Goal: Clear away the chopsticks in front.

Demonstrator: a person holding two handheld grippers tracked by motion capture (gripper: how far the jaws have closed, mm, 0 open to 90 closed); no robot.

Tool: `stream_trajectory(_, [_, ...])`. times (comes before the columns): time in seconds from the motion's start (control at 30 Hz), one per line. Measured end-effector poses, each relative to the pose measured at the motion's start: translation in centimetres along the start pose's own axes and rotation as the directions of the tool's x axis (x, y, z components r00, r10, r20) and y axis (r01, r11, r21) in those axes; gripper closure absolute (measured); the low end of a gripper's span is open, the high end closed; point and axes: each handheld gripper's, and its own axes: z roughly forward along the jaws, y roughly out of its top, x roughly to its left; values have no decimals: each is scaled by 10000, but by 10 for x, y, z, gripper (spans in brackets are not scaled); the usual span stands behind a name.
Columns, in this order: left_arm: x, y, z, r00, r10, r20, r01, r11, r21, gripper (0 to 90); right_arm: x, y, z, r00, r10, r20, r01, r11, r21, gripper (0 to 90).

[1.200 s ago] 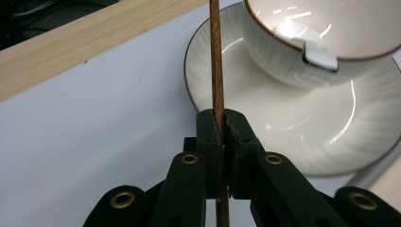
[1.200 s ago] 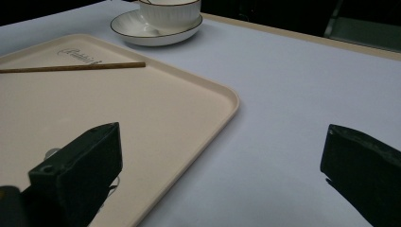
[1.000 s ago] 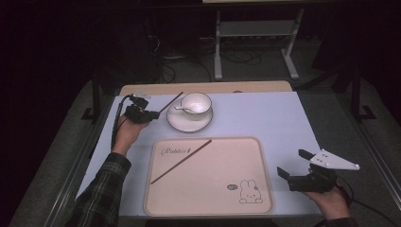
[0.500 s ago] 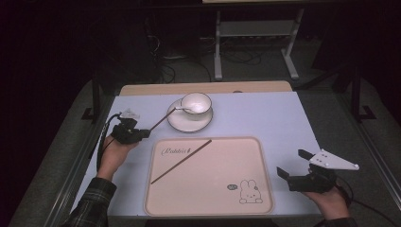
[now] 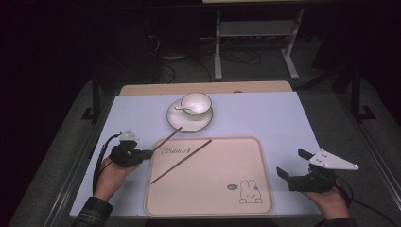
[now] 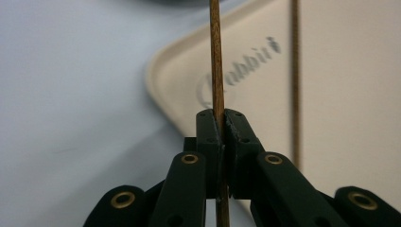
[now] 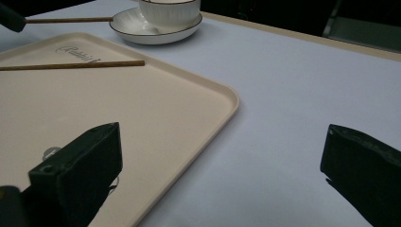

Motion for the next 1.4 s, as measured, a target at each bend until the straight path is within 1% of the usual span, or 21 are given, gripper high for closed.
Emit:
stream_trajectory(0.03, [-10, 0, 3, 9995, 112, 283, -112, 9999, -22, 850, 0, 0, 0, 10000, -9, -2, 9, 10000, 6, 0])
stream_trajectory(0.07, [-10, 0, 3, 9995, 112, 283, -112, 9999, -22, 850, 0, 0, 0, 10000, -9, -2, 9, 10000, 6, 0])
stream_trajectory(0.1, [-17, 0, 5, 9989, 223, 417, -224, 9997, 5, 850, 0, 0, 0, 10000, -10, -4, 10, 10000, 1, 0])
stream_trajectory(0.2, [-29, 1, 12, 9962, 425, 762, -434, 9990, 105, 850, 0, 0, 1, 10000, -25, 1, 25, 10000, 15, 0])
stream_trajectory(0.23, [-38, 2, 18, 9937, 493, 1004, -515, 9985, 196, 850, 0, 0, 1, 10000, -23, 1, 23, 10000, 6, 0])
stream_trajectory(0.27, [-38, 2, 18, 9937, 493, 1004, -515, 9985, 196, 850, 0, 0, 1, 10000, -23, 1, 23, 10000, 6, 0])
stream_trajectory(0.3, [-46, 4, 24, 9919, 704, 1060, -740, 9968, 305, 850, 0, 0, 1, 10000, -25, 12, 25, 10000, 23, 0])
stream_trajectory(0.33, [-46, 4, 24, 9919, 704, 1060, -740, 9968, 305, 850, 0, 0, 1, 10000, -25, 12, 25, 10000, 23, 0])
stream_trajectory(0.37, [-52, 6, 29, 9900, 814, 1148, -861, 9956, 368, 850, 0, 0, 1, 10000, -19, 13, 19, 10000, 23, 0])
stream_trajectory(0.4, [-52, 6, 29, 9900, 814, 1148, -861, 9956, 368, 850, 0, 0, 1, 10000, -19, 13, 19, 10000, 23, 0])
stream_trajectory(0.53, [-60, 11, 40, 9892, 876, 1172, -935, 9946, 457, 849, 0, 0, 1, 10000, -34, 0, 34, 10000, 25, 0])
stream_trajectory(0.57, [-63, 13, 45, 9900, 909, 1074, -967, 9941, 500, 849, 0, 0, 1, 10000, -39, -5, 39, 10000, 33, 0])
stream_trajectory(0.67, [-65, 14, 50, 9909, 916, 991, -970, 9940, 508, 849, 0, 0, 1, 10000, -33, -12, 33, 10000, 39, 0])
stream_trajectory(0.73, [-66, 15, 55, 9904, 1022, 926, -1080, 9923, 605, 849, 0, 0, 2, 10000, -26, -10, 27, 10000, 42, 0])
stream_trajectory(0.77, [-65, 14, 58, 9914, 1009, 837, -1066, 9921, 664, 848, 0, 0, 2, 10000, -24, -14, 24, 10000, 47, 0])
stream_trajectory(0.83, [-64, 13, 61, 9919, 988, 797, -1048, 9917, 750, 847, 0, 0, 2, 10000, -29, -17, 29, 10000, 48, 0])
stream_trajectory(0.97, [-65, 12, 62, 9917, 1040, 759, -1098, 9910, 771, 843, 0, 0, 1, 10000, -26, -18, 27, 10000, 37, 0])
stream_trajectory(1.03, [-65, 12, 62, 9910, 1144, 693, -1196, 9898, 771, 840, 0, 0, 1, 10000, -23, -20, 23, 10000, 40, 0])
stream_trajectory(1.17, [-65, 12, 62, 9915, 1092, 704, -1144, 9907, 735, 816, 0, 0, 1, 10000, -24, -26, 24, 10000, 44, 0])
stream_trajectory(1.33, [-64, 12, 61, 9916, 1095, 685, -1146, 9905, 765, 814, 0, 0, 1, 10000, -31, -18, 31, 10000, 20, 0])
stream_trajectory(1.4, [-64, 13, 59, 9918, 1068, 706, -1116, 9913, 693, 791, 0, 0, 1, 10000, -22, -8, 22, 10000, 22, 0])
